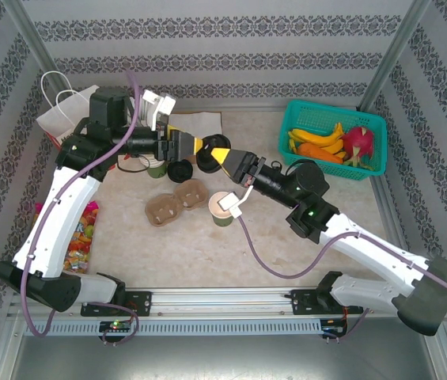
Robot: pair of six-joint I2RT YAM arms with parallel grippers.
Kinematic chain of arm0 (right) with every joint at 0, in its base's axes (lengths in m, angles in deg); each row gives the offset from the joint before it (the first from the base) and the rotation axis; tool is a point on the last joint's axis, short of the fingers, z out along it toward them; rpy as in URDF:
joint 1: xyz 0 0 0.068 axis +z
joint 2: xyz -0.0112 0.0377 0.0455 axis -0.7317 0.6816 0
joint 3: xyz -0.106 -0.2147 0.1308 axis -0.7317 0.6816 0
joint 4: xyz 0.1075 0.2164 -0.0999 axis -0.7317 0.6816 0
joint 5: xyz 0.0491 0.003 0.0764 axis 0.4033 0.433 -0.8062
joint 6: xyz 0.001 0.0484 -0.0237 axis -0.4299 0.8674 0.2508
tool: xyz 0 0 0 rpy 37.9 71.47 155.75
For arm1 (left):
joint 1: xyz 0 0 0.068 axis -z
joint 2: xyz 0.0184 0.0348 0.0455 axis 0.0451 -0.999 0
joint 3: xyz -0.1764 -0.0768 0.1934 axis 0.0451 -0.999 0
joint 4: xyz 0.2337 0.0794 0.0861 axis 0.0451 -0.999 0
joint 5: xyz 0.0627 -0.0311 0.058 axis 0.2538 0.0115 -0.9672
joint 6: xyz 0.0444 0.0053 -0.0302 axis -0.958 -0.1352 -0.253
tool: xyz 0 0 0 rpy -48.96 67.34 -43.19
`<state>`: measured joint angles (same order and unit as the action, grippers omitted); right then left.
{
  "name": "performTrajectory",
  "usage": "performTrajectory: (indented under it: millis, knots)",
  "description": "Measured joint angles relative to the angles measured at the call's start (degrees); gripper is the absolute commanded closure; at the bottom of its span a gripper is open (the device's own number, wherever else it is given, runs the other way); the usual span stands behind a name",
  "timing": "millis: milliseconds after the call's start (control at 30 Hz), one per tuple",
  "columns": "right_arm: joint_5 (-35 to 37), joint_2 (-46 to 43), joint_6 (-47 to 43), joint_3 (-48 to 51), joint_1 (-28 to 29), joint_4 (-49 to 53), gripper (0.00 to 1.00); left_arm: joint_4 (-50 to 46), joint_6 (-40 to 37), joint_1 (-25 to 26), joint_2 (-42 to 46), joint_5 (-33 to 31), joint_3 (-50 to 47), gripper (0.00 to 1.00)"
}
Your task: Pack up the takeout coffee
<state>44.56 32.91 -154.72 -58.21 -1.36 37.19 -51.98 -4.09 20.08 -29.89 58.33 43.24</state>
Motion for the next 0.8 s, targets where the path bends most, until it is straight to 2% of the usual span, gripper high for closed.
performTrajectory:
  millis: [267, 433, 600, 800]
  knots:
    - [-2.29, -0.98, 2.16, 0.0, 0.79, 0.85, 1.0, -10.03, -12.9, 0.0, -2.71, 3.96, 7.19, 0.44]
    - [-3.26, -0.98, 3.02, 0.0, 1.38, 1.7, 1.0, -15.41, -19.15, 0.0, -4.46, 6.64, 9.07, 0.45]
    - [-3.72, -0.96, 3.08, -0.02, 1.38, 1.84, 1.0, -18.99, -22.67, 0.0, -5.9, 7.26, 10.71, 0.54]
    - [-4.44, -0.72, 3.1, -0.07, 1.49, 2.12, 1.0, -22.18, -26.12, 0.0, -7.72, 8.72, 13.29, 0.54]
